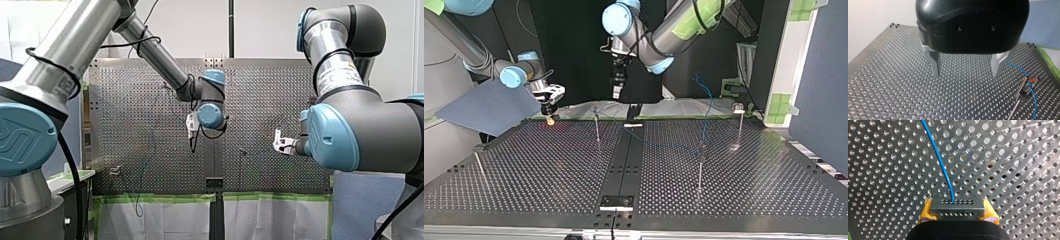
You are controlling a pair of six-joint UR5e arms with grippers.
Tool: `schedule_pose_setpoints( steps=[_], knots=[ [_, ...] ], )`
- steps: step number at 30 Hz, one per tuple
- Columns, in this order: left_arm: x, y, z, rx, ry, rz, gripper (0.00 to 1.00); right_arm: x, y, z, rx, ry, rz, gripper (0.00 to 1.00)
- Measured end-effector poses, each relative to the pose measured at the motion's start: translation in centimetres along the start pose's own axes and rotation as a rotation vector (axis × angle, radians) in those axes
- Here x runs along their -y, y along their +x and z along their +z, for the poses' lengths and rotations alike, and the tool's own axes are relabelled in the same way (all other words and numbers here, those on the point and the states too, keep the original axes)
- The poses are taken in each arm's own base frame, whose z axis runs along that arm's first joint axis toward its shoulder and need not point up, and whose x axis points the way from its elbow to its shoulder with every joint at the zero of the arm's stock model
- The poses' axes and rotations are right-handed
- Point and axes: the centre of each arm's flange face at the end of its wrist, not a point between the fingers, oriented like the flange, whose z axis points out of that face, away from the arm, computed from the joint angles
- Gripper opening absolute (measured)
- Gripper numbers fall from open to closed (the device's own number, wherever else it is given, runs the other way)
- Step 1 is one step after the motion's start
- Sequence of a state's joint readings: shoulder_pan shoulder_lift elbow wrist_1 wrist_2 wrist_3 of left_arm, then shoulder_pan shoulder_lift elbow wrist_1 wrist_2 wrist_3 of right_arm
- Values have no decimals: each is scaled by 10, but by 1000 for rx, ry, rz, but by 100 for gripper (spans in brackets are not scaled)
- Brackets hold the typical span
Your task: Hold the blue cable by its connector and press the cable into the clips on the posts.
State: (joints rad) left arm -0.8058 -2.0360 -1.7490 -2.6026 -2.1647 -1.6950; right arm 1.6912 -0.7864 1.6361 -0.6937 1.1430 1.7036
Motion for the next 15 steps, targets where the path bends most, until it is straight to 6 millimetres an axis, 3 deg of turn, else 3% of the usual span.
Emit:
schedule_pose_setpoints(
  steps=[15],
  knots=[
    [-32,-22,-53,-2,0,2,100,0,0,0,0,0,-1,0]
  ],
)
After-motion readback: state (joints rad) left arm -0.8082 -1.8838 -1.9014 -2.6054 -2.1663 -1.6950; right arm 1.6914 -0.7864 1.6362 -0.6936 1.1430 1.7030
